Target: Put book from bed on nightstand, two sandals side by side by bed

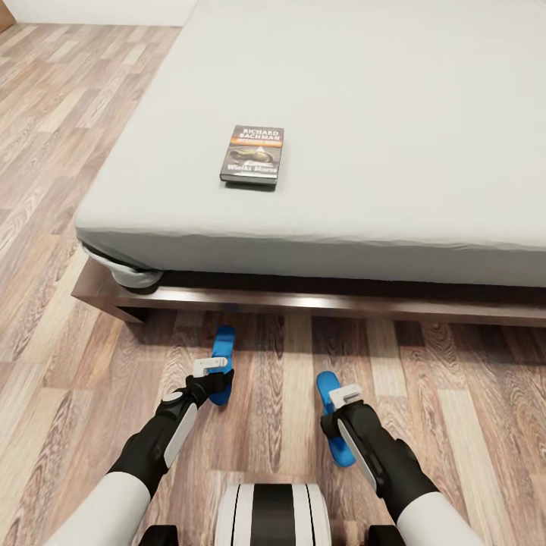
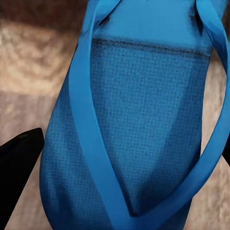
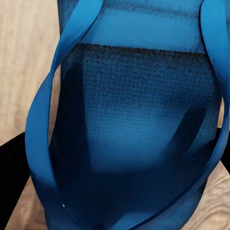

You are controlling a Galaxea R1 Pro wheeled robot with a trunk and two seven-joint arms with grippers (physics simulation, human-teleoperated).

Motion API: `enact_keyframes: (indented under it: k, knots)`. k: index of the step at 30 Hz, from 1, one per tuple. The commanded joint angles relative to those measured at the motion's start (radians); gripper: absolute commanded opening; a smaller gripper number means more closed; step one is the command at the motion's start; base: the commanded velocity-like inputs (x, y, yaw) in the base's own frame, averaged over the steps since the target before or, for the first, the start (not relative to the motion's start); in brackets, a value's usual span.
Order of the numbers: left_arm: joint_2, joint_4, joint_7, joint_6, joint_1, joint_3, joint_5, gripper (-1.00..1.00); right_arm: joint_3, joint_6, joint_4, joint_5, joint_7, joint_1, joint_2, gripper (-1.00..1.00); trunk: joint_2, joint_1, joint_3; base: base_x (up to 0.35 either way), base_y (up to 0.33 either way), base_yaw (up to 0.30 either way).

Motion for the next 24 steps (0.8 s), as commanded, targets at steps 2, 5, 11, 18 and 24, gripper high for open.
enact_keyframes:
  k: [2,5,11,18,24]
  knots:
    - [0.000,-0.002,0.002,0.005,0.000,-0.001,0.008,-1.00,0.002,0.004,-0.003,0.002,0.012,0.000,0.000,-1.00,0.000,0.000,-0.001,0.000,0.000,0.000]
    - [0.000,-0.003,0.002,0.004,0.000,-0.001,0.008,-1.00,0.001,0.005,-0.004,0.002,0.029,0.000,-0.001,-1.00,-0.001,0.001,-0.008,0.000,0.000,0.000]
    - [0.000,-0.002,0.002,0.002,0.000,-0.001,0.008,-1.00,0.002,0.005,-0.008,0.003,0.037,0.000,0.000,-1.00,-0.001,0.002,-0.020,0.000,0.000,0.000]
    - [0.000,-0.003,0.003,-0.002,0.000,-0.001,0.007,-1.00,0.003,0.005,-0.016,0.003,0.038,0.000,0.000,-1.00,-0.002,0.004,-0.035,0.000,0.000,0.000]
    - [0.000,-0.003,0.005,-0.004,0.000,-0.001,0.007,-1.00,0.003,0.004,-0.017,0.003,0.038,0.000,0.000,-1.00,-0.003,0.004,-0.039,0.000,0.000,0.000]
